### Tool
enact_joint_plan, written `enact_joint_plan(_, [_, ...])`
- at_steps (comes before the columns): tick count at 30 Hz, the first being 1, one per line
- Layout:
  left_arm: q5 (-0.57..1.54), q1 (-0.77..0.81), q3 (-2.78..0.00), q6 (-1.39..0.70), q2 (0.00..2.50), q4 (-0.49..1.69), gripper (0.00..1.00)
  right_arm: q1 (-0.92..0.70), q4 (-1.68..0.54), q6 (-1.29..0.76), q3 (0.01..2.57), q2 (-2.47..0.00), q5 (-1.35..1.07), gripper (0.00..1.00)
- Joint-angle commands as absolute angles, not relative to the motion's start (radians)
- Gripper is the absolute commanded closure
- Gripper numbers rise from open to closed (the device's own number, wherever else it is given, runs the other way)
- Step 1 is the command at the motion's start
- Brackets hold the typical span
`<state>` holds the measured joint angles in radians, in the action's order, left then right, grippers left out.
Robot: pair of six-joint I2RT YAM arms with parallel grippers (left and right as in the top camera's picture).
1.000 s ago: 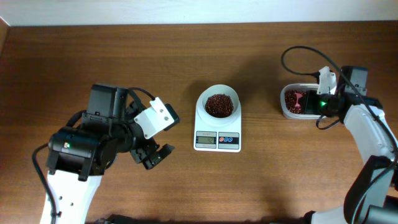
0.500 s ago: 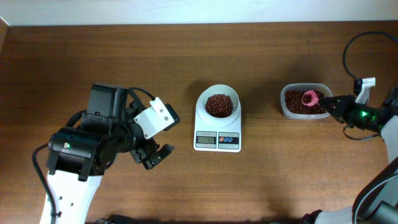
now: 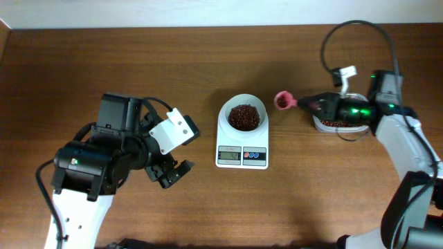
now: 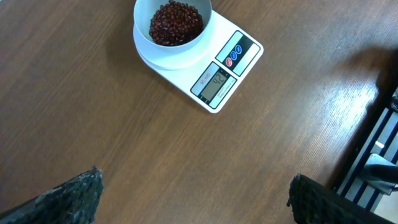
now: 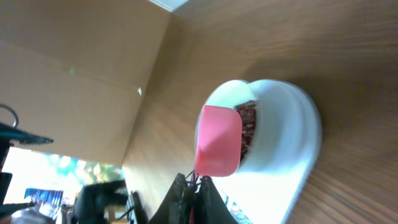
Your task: Scoop and weigh 50g on scale
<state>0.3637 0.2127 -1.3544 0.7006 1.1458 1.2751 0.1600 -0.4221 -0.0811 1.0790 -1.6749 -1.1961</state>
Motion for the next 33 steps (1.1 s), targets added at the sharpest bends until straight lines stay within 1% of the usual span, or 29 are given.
enact_joint_plan(1, [0.378, 0.207, -1.348, 0.72, 1.142, 1.274, 0.01, 0.072, -0.368, -0.113, 1.087, -1.684, -1.219, 0.96])
enact_joint_plan(4, [0.377, 0.207, -1.348, 0.72, 1.142, 1.274, 0.01, -0.017, -0.289, -0.067, 1.087, -1.684, -1.176, 0.96])
enact_joint_plan(5, [0.378, 0.207, -1.348, 0.72, 1.142, 1.274, 0.01, -0.046, -0.287, 0.016, 1.087, -1.684, -1.092, 0.96])
enact_joint_plan(7, [0.378, 0.207, -1.348, 0.72, 1.142, 1.274, 0.01, -0.077, -0.29, 0.075, 1.087, -1.684, -0.952, 0.96])
enact_joint_plan(9, [0.378, 0.207, -1.348, 0.72, 1.142, 1.274, 0.01, -0.101, -0.271, 0.08, 1.087, -1.684, -1.002, 0.96])
enact_joint_plan(10, [0.378, 0.207, -1.348, 0.72, 1.142, 1.274, 0.01, -0.107, -0.268, 0.163, 1.087, -1.684, -1.009, 0.96])
enact_joint_plan(11, [0.378, 0.207, -1.348, 0.72, 1.142, 1.274, 0.01, -0.107, -0.27, 0.194, 1.087, -1.684, -0.907, 0.96])
enact_joint_plan(12, [0.378, 0.207, -1.348, 0.72, 1.142, 1.274, 0.01, -0.107, -0.273, 0.166, 1.087, -1.684, -0.833, 0.96])
enact_joint_plan(13, [0.377, 0.207, -1.348, 0.72, 1.142, 1.274, 0.01, -0.107, -0.265, 0.15, 1.088, -1.684, -0.896, 0.96])
enact_joint_plan(14, [0.378, 0.207, -1.348, 0.72, 1.142, 1.274, 0.01, -0.107, -0.244, 0.245, 1.087, -1.684, -1.07, 0.96])
enact_joint_plan(15, [0.378, 0.207, -1.348, 0.72, 1.142, 1.274, 0.01, -0.107, -0.236, 0.295, 1.087, -1.684, -1.067, 0.96])
enact_joint_plan(16, [0.378, 0.207, -1.348, 0.72, 1.142, 1.274, 0.01, -0.107, -0.234, 0.248, 1.087, -1.684, -0.907, 0.96])
enact_joint_plan(17, [0.378, 0.207, -1.348, 0.72, 1.142, 1.274, 0.01, -0.107, -0.235, 0.2, 1.087, -1.684, -0.856, 0.96])
enact_joint_plan(21, [0.378, 0.207, -1.348, 0.72, 1.142, 1.274, 0.01, -0.107, -0.234, 0.19, 1.087, -1.684, -0.902, 0.96])
enact_joint_plan(33, [0.378, 0.207, -1.347, 0.72, 1.142, 1.274, 0.01, -0.107, -0.235, 0.189, 1.087, -1.684, -0.905, 0.96])
